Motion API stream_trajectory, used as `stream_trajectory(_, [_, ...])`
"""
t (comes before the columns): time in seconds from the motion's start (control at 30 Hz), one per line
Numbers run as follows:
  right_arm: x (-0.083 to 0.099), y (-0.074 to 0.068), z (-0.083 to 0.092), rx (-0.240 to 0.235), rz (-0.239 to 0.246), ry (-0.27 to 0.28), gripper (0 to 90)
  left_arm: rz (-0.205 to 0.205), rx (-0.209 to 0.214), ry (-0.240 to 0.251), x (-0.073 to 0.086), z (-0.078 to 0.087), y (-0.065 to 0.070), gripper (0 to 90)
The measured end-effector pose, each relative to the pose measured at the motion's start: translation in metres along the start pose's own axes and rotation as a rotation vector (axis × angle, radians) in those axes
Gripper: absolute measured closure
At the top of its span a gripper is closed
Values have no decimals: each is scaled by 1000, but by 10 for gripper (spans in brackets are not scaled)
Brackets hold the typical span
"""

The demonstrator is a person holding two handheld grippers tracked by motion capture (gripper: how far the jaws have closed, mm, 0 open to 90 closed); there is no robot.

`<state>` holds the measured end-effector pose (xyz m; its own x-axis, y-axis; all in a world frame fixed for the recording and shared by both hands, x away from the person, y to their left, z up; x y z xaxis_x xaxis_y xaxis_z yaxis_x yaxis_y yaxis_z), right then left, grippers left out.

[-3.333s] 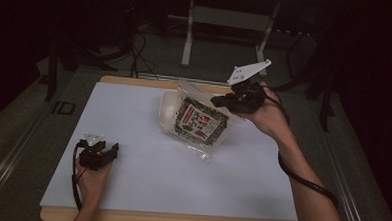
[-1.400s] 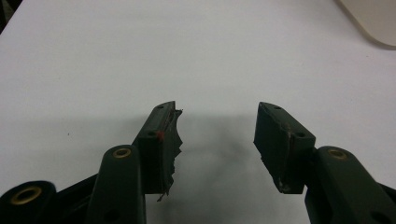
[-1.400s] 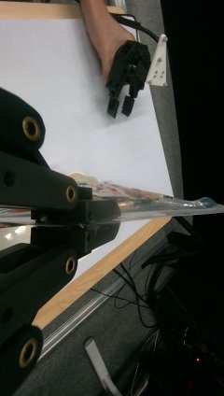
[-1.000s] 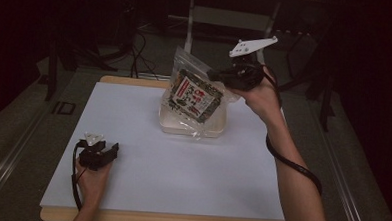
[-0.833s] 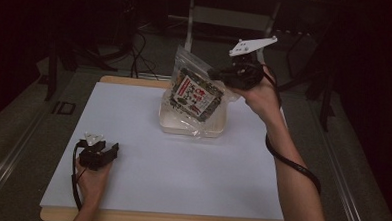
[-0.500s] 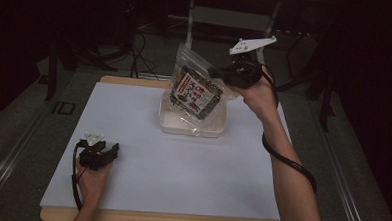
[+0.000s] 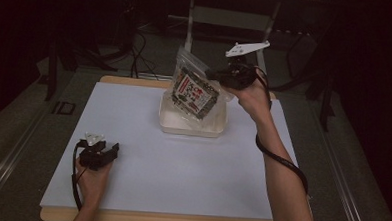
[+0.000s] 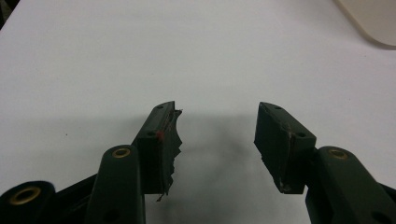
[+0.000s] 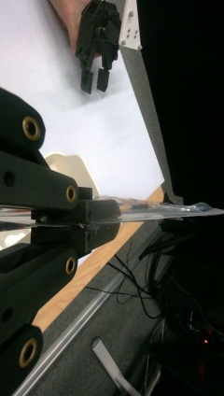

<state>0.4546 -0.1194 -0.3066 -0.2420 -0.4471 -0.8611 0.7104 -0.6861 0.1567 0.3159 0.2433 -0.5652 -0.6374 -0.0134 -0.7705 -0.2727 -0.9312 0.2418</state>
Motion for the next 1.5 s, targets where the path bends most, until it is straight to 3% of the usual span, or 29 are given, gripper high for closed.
stream_trajectory(0.43, [12,-11,-27,-57,5,-88,894,-2,0,1,0,0,0,487])
stream_trajectory(0.57, [13,-14,-33,-91,-6,-89,893,0,1,1,0,0,0,487])
stream_trajectory(0.87, [22,-6,-47,-66,-55,-103,882,-1,1,1,0,0,0,485])
stream_trajectory(1.03, [25,5,-49,16,-99,-87,839,-1,1,-2,0,-1,0,483])
stream_trajectory(1.13, [27,9,-51,81,-95,-98,777,0,1,-2,0,-1,0,483])
stream_trajectory(1.2, [29,10,-53,137,-82,-114,689,0,1,-2,0,-1,0,483])
stream_trajectory(1.3, [33,9,-56,183,-65,-122,574,2,1,-3,0,-1,0,483])
stream_trajectory(1.5, [34,12,-58,225,-93,-128,431,6,3,0,0,-1,0,483])
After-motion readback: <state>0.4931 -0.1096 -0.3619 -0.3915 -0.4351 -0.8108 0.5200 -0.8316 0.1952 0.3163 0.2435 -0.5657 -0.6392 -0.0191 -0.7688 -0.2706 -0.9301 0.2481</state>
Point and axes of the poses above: each handheld gripper's, and its own axes: z roughly backward along the jaws, x roughly out of its underside, y roughly to its right, the point moved 3 cm from there along -z, roughly forward along the jaws, and after that the axes turned 15 degrees about x, right-handed, at the moved point
